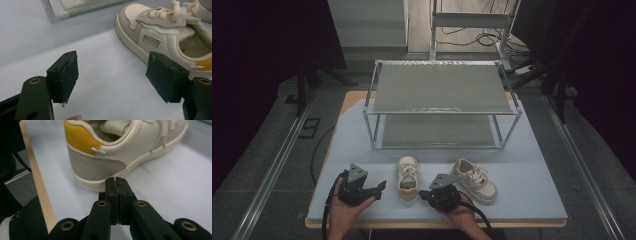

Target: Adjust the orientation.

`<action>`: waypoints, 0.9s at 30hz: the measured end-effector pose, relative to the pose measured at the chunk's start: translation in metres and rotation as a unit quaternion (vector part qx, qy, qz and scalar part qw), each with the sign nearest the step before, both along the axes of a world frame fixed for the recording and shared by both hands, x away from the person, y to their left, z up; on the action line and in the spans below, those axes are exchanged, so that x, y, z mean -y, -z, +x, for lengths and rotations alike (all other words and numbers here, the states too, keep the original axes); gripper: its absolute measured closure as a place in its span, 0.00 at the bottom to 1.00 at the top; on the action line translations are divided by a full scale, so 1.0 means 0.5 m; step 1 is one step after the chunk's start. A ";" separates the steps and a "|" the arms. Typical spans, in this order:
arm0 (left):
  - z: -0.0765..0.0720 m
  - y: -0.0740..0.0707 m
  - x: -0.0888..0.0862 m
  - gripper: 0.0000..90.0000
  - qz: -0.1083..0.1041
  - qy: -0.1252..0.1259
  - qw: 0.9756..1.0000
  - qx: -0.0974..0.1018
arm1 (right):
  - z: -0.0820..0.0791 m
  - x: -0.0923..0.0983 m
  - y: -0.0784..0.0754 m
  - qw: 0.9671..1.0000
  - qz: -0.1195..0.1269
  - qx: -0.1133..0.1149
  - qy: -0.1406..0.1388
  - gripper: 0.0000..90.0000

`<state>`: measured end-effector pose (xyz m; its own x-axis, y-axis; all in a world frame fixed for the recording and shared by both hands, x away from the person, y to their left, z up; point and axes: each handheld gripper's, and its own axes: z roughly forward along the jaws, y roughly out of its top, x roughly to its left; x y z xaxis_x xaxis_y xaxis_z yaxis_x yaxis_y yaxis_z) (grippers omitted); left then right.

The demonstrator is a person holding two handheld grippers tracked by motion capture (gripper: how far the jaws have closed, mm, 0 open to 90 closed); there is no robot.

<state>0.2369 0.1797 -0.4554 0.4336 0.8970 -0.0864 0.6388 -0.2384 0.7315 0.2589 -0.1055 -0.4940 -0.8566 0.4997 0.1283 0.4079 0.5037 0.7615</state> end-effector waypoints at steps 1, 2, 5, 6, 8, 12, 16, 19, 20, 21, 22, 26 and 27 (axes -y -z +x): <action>0.000 0.000 -0.001 0.28 -0.002 0.000 1.000 0.001 | -0.001 -0.008 0.000 1.000 0.000 0.000 -0.004 0.98; 0.000 0.000 -0.002 0.28 -0.003 0.000 1.000 0.001 | -0.001 -0.008 0.000 1.000 0.000 0.000 -0.004 0.98; -0.001 -0.001 -0.005 0.28 -0.004 -0.002 1.000 0.000 | -0.002 -0.025 0.001 1.000 0.000 0.002 -0.013 0.98; -0.001 -0.002 -0.006 0.28 -0.003 -0.002 1.000 0.001 | -0.002 -0.031 0.001 1.000 0.001 0.003 -0.016 0.98; -0.003 -0.003 -0.009 0.28 -0.005 -0.003 1.000 0.001 | -0.003 -0.044 0.001 1.000 0.000 0.005 -0.023 0.98; -0.003 -0.003 -0.015 0.28 -0.008 -0.006 1.000 0.001 | -0.001 -0.069 0.004 0.999 0.006 0.005 -0.032 0.98; -0.002 -0.002 -0.020 0.28 -0.010 -0.008 1.000 0.001 | 0.000 -0.080 0.009 0.999 0.016 0.005 -0.034 0.98; -0.001 -0.001 -0.020 0.28 -0.011 -0.009 1.000 0.000 | 0.000 -0.073 0.008 0.999 0.012 0.007 -0.029 0.98; -0.001 0.000 -0.019 0.28 -0.011 -0.008 1.000 -0.001 | 0.000 -0.070 0.007 1.000 0.011 0.008 -0.026 0.98; -0.001 0.000 -0.018 0.28 -0.011 -0.007 1.000 -0.002 | 0.000 -0.065 0.005 1.000 0.011 0.011 -0.023 0.98; -0.001 0.000 -0.017 0.28 -0.010 -0.006 1.000 -0.002 | 0.000 -0.057 0.001 1.000 0.012 0.011 -0.019 0.98; -0.002 -0.001 -0.018 0.28 -0.012 -0.005 1.000 -0.001 | -0.008 -0.013 -0.013 1.000 0.011 0.019 -0.001 0.98; -0.002 -0.001 -0.019 0.28 -0.012 -0.007 1.000 -0.002 | -0.012 0.004 -0.015 1.000 0.015 0.021 0.007 0.97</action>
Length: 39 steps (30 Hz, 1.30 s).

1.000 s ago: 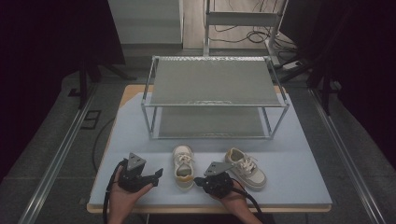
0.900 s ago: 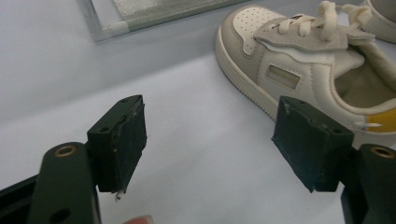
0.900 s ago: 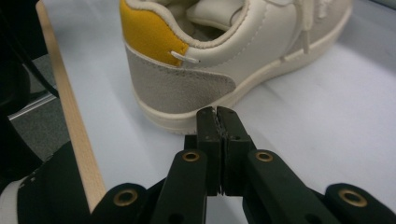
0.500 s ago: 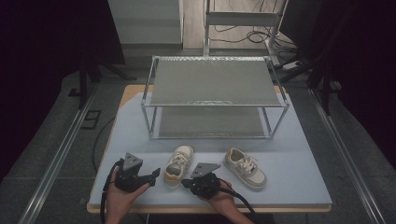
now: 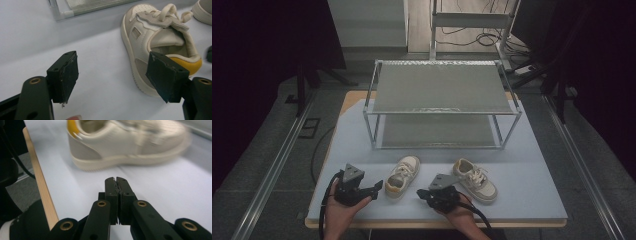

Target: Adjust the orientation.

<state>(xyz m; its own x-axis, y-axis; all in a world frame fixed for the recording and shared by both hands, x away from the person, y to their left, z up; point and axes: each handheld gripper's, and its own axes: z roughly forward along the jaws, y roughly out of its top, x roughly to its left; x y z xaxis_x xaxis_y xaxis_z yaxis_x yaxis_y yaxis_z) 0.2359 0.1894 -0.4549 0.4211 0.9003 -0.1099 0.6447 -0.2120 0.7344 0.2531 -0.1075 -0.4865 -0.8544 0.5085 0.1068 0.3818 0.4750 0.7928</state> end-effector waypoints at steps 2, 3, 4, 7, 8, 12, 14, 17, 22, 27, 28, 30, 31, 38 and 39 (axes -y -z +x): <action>-0.001 0.001 -0.001 0.28 -0.001 -0.001 1.000 0.001 | -0.018 0.063 -0.006 1.000 0.006 0.008 0.029 0.97; -0.001 0.001 -0.001 0.28 -0.001 -0.001 1.000 0.001 | -0.018 0.063 -0.006 1.000 0.006 0.008 0.029 0.97; -0.001 0.000 -0.001 0.28 0.000 -0.002 1.000 0.001 | -0.022 0.080 -0.007 0.999 0.008 0.009 0.035 0.97; -0.002 0.000 0.001 0.28 0.001 -0.002 1.000 0.001 | -0.039 0.152 -0.006 0.997 0.010 0.014 0.073 0.97; -0.002 -0.001 0.002 0.28 0.001 -0.001 1.000 0.002 | -0.042 0.167 -0.005 0.996 0.012 0.014 0.082 0.97; -0.001 -0.001 0.007 0.28 0.002 0.001 1.000 0.001 | -0.054 0.240 0.000 0.993 0.016 0.012 0.116 0.97; 0.000 0.000 0.009 0.28 0.003 0.001 1.000 0.001 | -0.058 0.260 0.001 0.992 0.019 0.010 0.125 0.97; 0.002 0.002 0.009 0.28 0.002 0.003 1.000 0.000 | -0.061 0.283 0.001 0.990 0.023 0.010 0.138 0.97; 0.003 0.006 0.009 0.28 0.004 0.003 1.000 -0.003 | -0.060 0.292 -0.002 0.989 0.023 0.012 0.144 0.97; 0.004 0.006 0.007 0.28 0.002 0.003 1.000 -0.002 | -0.058 0.298 -0.001 0.988 0.017 0.013 0.152 0.98; 0.004 0.005 0.006 0.28 0.004 0.002 1.000 -0.003 | -0.056 0.302 0.000 0.988 0.023 0.007 0.150 0.98; 0.004 0.006 0.006 0.28 0.004 0.002 1.000 -0.003 | -0.055 0.305 0.001 0.988 0.028 0.002 0.149 0.99; 0.003 0.005 0.006 0.28 0.004 0.002 1.000 -0.003 | -0.054 0.307 0.001 0.989 0.028 0.001 0.148 0.99; 0.003 0.006 0.005 0.28 0.004 0.002 1.000 -0.003 | -0.046 0.330 0.000 0.986 0.031 -0.008 0.164 0.99; 0.003 0.006 0.005 0.28 0.004 0.002 1.000 -0.003 | -0.045 0.333 0.000 0.986 0.031 -0.009 0.165 0.99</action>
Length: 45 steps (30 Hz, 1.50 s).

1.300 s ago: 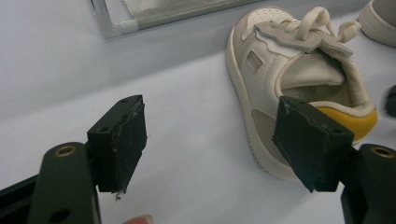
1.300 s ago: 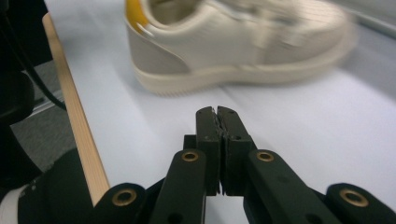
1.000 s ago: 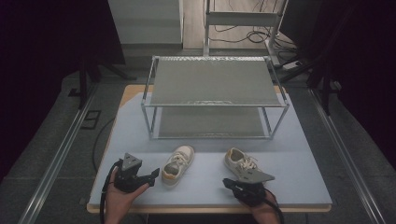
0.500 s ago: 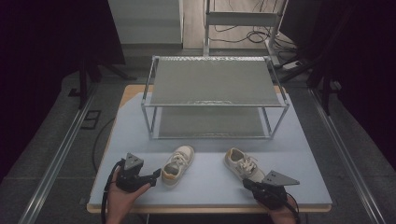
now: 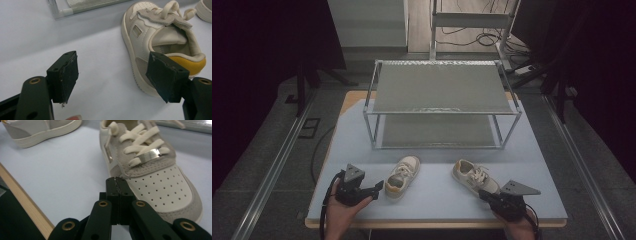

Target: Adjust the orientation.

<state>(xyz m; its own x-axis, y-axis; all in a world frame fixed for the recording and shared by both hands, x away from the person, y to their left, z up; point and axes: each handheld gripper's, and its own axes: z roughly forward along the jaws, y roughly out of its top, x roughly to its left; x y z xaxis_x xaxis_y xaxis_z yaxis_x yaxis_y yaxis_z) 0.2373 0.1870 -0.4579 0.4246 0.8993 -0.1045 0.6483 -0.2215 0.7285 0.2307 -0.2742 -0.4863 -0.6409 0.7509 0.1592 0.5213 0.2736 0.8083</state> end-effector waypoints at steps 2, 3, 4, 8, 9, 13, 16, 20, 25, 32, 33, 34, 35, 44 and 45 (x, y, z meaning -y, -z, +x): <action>0.000 0.000 0.000 0.28 0.000 0.000 1.000 0.000 | 0.003 0.007 0.000 1.000 0.003 -0.004 0.005 0.99; 0.000 0.000 0.000 0.28 0.000 0.001 1.000 0.000 | 0.004 0.011 0.000 1.000 0.004 -0.004 0.007 0.99; 0.000 0.000 0.000 0.28 0.001 0.001 1.000 0.000 | 0.006 0.014 0.000 1.000 0.005 -0.005 0.009 0.99; 0.000 0.000 0.000 0.28 0.001 0.000 1.000 -0.001 | 0.010 0.027 0.001 1.000 0.009 -0.010 0.018 0.99; 0.000 0.001 0.000 0.28 0.001 0.000 1.000 -0.001 | 0.012 0.029 0.001 1.000 0.010 -0.009 0.019 1.00; 0.000 0.001 0.000 0.28 0.001 0.001 1.000 -0.001 | 0.015 0.039 0.001 1.000 0.012 -0.011 0.025 1.00; 0.000 0.001 0.000 0.28 0.001 0.001 1.000 0.000 | 0.018 0.045 0.001 0.999 0.012 -0.011 0.030 1.00; 0.000 0.002 0.000 0.28 0.001 0.001 1.000 0.000 | 0.022 0.055 0.001 0.999 0.013 -0.011 0.038 1.00; 0.001 0.002 0.002 0.28 0.003 0.003 1.000 -0.002 | 0.030 0.072 0.002 0.998 0.016 -0.013 0.054 1.00; 0.000 0.002 0.005 0.28 0.004 0.005 1.000 -0.001 | 0.045 0.088 0.002 0.997 0.013 -0.013 0.074 1.00; 0.000 0.002 0.005 0.28 0.004 0.005 1.000 -0.001 | 0.048 0.090 0.002 0.997 0.014 -0.012 0.078 1.00; 0.000 0.002 0.005 0.28 0.004 0.005 1.000 -0.001 | 0.050 0.093 0.002 0.997 0.013 -0.013 0.080 1.00; 0.000 0.002 0.006 0.28 0.004 0.005 1.000 -0.002 | 0.054 0.095 0.002 0.996 0.013 -0.013 0.083 1.00; 0.001 0.003 0.011 0.28 0.007 0.007 1.000 -0.003 | 0.081 0.102 0.002 0.995 0.005 -0.009 0.101 1.00; 0.000 0.003 0.011 0.28 0.007 0.007 1.000 -0.003 | 0.084 0.103 0.002 0.995 0.004 -0.009 0.101 1.00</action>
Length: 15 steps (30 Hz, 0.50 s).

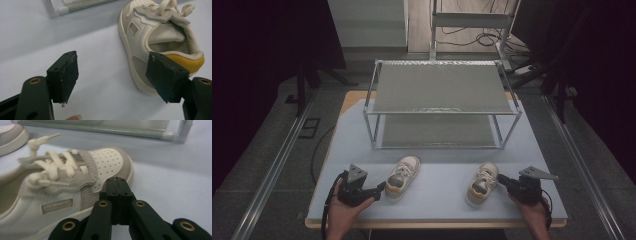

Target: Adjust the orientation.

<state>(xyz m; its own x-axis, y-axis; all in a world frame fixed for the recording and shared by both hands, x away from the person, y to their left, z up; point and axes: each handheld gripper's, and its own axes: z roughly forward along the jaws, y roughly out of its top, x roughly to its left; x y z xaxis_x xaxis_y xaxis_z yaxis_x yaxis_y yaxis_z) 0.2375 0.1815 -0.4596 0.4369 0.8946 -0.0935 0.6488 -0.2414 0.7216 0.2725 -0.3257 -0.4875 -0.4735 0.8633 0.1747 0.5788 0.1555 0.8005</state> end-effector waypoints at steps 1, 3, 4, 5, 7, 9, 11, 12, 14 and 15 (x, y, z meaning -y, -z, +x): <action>0.000 0.000 0.000 0.28 0.001 0.000 1.000 0.000 | 0.002 0.000 0.001 1.000 -0.005 0.000 0.004 1.00; -0.001 -0.001 0.000 0.28 0.000 0.000 1.000 0.001 | 0.004 0.001 0.006 1.000 -0.010 0.000 0.008 1.00; -0.001 -0.002 0.000 0.28 -0.001 0.001 1.000 0.001 | 0.005 0.002 0.007 1.000 -0.007 -0.002 0.008 1.00; -0.001 -0.002 0.000 0.28 -0.001 0.000 1.000 0.002 | 0.005 0.003 0.008 1.000 -0.007 -0.004 0.008 1.00; -0.001 -0.002 -0.001 0.28 -0.001 0.000 1.000 0.002 | 0.004 0.002 0.008 1.000 -0.008 -0.002 0.009 1.00; -0.001 -0.001 -0.001 0.28 0.000 -0.001 1.000 0.002 | 0.002 0.001 0.007 1.000 -0.010 -0.001 0.008 1.00; -0.001 -0.002 -0.003 0.28 -0.001 -0.002 1.000 0.002 | -0.002 0.000 0.003 1.000 -0.006 0.002 0.006 1.00; -0.002 -0.002 -0.004 0.28 -0.001 -0.002 1.000 0.003 | -0.005 0.000 0.001 1.000 -0.005 0.005 0.005 1.00; -0.002 -0.003 -0.005 0.28 -0.001 -0.004 1.000 0.002 | -0.020 -0.001 -0.012 1.000 -0.001 0.015 0.002 0.99; -0.002 -0.003 -0.006 0.28 -0.002 -0.004 1.000 0.003 | -0.026 -0.002 -0.018 1.000 0.000 0.021 -0.001 0.99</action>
<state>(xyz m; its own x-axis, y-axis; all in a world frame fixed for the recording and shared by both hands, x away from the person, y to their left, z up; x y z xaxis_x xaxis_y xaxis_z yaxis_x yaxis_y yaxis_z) 0.2365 0.1843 -0.4583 0.4297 0.8981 -0.0941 0.6468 -0.2333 0.7261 0.2597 -0.3249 -0.4786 -0.4813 0.8627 0.1550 0.5451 0.1560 0.8238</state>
